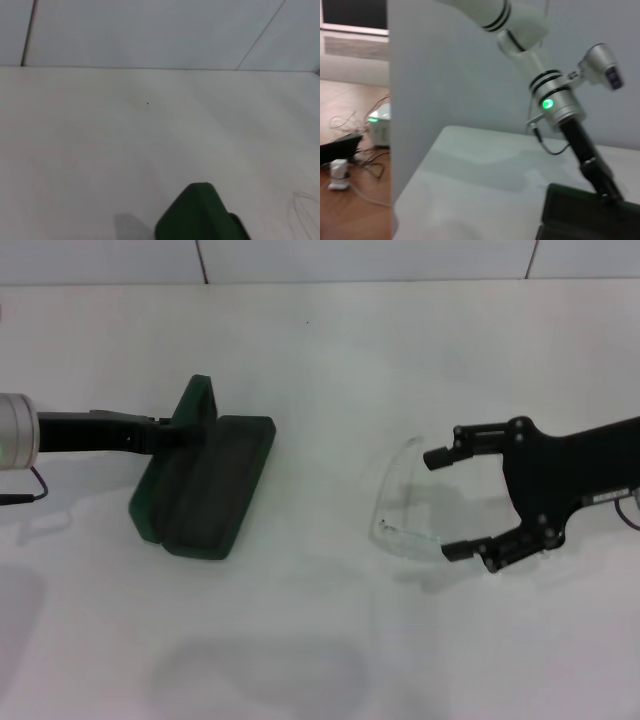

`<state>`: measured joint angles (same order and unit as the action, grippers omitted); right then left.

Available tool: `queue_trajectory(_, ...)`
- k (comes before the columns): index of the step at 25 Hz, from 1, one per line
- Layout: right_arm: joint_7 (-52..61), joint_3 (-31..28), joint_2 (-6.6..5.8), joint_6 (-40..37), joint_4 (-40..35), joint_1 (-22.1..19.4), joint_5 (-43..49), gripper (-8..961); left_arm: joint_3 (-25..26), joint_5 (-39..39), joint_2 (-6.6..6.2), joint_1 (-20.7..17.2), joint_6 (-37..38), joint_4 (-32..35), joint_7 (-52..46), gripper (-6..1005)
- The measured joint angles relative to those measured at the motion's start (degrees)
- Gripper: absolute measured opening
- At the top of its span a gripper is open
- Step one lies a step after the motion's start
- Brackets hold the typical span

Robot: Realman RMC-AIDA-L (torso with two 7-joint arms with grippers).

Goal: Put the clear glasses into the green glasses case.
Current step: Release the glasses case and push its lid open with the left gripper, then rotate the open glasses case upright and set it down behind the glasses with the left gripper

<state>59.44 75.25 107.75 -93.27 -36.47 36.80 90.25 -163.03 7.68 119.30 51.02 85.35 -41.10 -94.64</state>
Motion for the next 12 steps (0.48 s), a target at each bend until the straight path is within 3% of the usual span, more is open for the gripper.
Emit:
queue_trajectory(2, -0.06, 0.02, 0.02, -0.54, -0.26, -0.13, 0.71, 872, 0.00, 0.09, -0.04, 0.00, -0.13, 0.00, -0.06, 571)
queue_trajectory(12, -2.48, 0.00, 1.54, -3.21, -0.69, -1.85, 3.07, 869, 0.00, 1.03, -1.08, 1.35, -0.97, 0.19, 5.99, 352)
